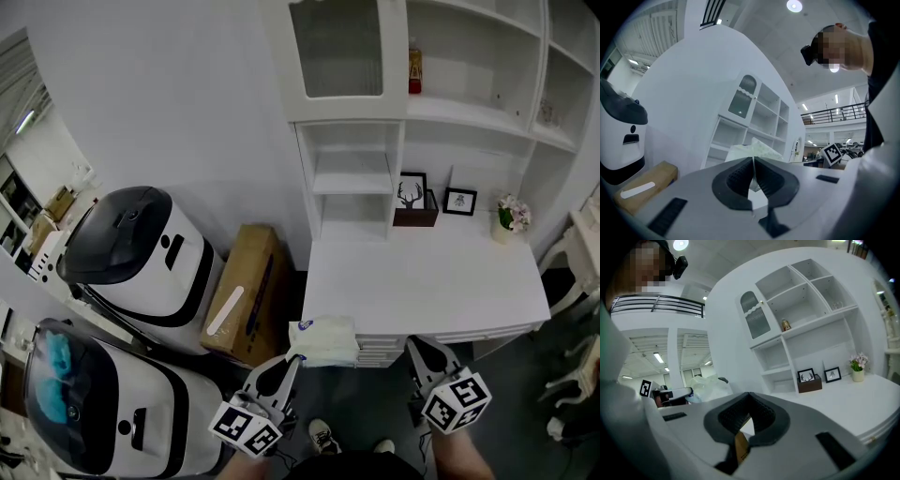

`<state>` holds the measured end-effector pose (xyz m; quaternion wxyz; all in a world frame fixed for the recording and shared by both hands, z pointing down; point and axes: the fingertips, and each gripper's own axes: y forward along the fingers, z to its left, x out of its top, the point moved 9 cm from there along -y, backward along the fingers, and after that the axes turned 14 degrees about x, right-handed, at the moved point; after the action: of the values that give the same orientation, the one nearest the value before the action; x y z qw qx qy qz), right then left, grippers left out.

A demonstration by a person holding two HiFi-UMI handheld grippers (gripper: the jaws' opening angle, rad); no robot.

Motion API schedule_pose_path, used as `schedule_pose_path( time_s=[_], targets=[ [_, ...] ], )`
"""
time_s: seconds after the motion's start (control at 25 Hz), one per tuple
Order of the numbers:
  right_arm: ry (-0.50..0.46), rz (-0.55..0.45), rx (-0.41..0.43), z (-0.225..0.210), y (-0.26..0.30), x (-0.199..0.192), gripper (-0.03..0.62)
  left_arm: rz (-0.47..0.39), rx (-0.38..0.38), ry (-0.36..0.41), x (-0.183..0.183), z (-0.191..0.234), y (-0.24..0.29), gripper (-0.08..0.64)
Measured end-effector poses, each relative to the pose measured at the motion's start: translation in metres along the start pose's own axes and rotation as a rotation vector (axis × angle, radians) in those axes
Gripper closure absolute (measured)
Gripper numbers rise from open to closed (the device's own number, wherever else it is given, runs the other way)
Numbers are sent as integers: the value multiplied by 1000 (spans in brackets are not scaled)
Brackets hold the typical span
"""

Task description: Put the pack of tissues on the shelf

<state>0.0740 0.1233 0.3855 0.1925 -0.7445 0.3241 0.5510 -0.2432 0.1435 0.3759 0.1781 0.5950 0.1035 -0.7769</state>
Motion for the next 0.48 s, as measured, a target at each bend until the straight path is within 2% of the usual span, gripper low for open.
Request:
schedule_pose_path(
  time_s=[0.48],
  targets=[
    [-10, -2, -66, 14, 49, 1, 588, 9, -73, -28, 7, 57, 24, 549]
  ],
)
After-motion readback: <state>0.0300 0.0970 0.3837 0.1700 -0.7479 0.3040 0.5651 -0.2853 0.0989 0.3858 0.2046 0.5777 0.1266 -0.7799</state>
